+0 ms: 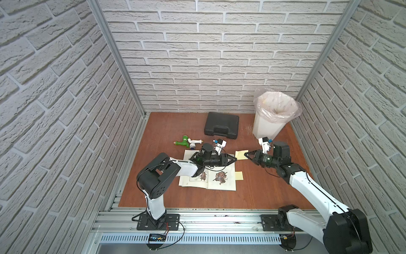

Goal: Peel off the used sticky note
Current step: Tear off the note from the book, then place the note in the trash bin.

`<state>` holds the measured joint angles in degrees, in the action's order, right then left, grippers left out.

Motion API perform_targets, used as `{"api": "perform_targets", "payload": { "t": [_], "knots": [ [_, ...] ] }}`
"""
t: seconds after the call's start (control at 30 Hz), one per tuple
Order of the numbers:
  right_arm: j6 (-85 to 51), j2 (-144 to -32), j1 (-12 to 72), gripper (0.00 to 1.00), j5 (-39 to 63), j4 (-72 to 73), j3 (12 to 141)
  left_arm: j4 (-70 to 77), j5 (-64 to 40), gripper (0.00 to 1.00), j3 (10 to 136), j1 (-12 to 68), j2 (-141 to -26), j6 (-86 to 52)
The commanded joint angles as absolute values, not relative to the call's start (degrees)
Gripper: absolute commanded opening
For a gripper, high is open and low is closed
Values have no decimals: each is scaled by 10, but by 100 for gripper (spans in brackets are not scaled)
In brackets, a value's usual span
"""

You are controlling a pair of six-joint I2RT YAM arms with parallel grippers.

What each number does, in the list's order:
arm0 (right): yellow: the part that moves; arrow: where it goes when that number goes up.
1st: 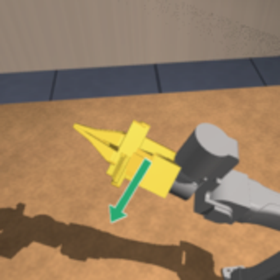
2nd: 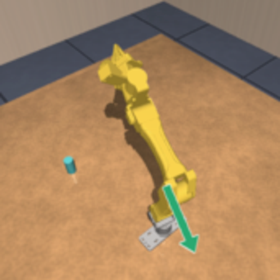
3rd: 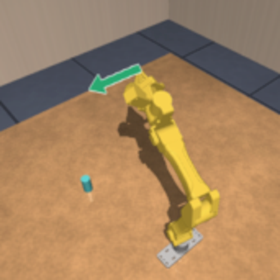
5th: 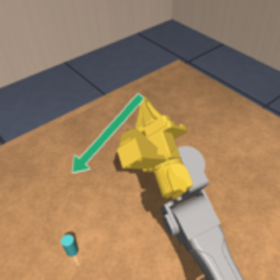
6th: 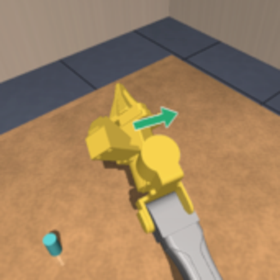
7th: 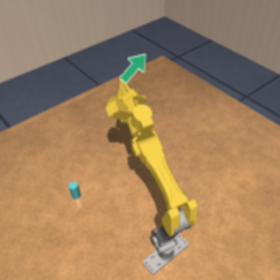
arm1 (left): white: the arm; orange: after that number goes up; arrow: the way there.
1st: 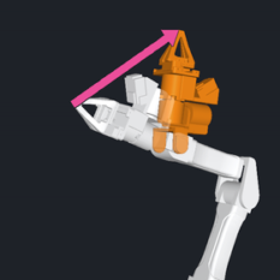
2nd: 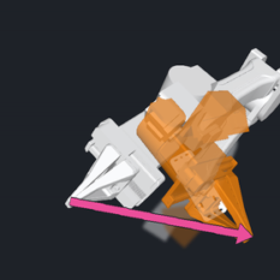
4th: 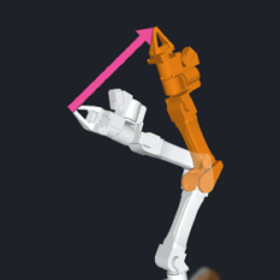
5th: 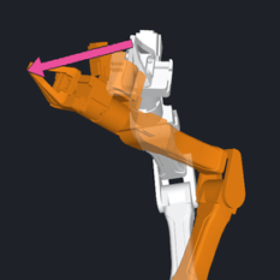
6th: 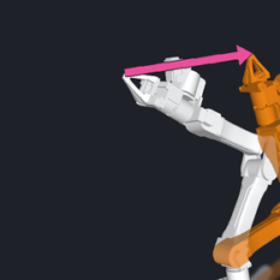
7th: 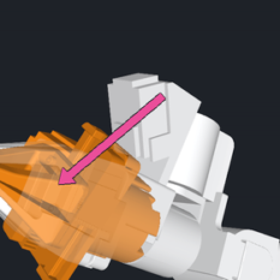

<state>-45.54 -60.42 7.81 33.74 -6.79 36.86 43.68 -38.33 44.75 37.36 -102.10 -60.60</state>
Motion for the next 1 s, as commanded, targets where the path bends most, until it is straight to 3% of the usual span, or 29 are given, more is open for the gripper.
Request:
{"api": "perform_targets", "payload": {
  "t": [0.0, 0.43, 0.97],
  "knots": [
    [-412, -568, 74, 3, 295, -138, 424, 403, -374, 50, 456, 375, -986, -575],
    [-302, -584, 25, 3, 170, -308, 709, 237, -316, 75, 466, 377, -914, -477],
    [-261, -825, -88, 5, 78, -343, 990, 128, -254, 89, 447, 385, -859, -404]
  ]
}}
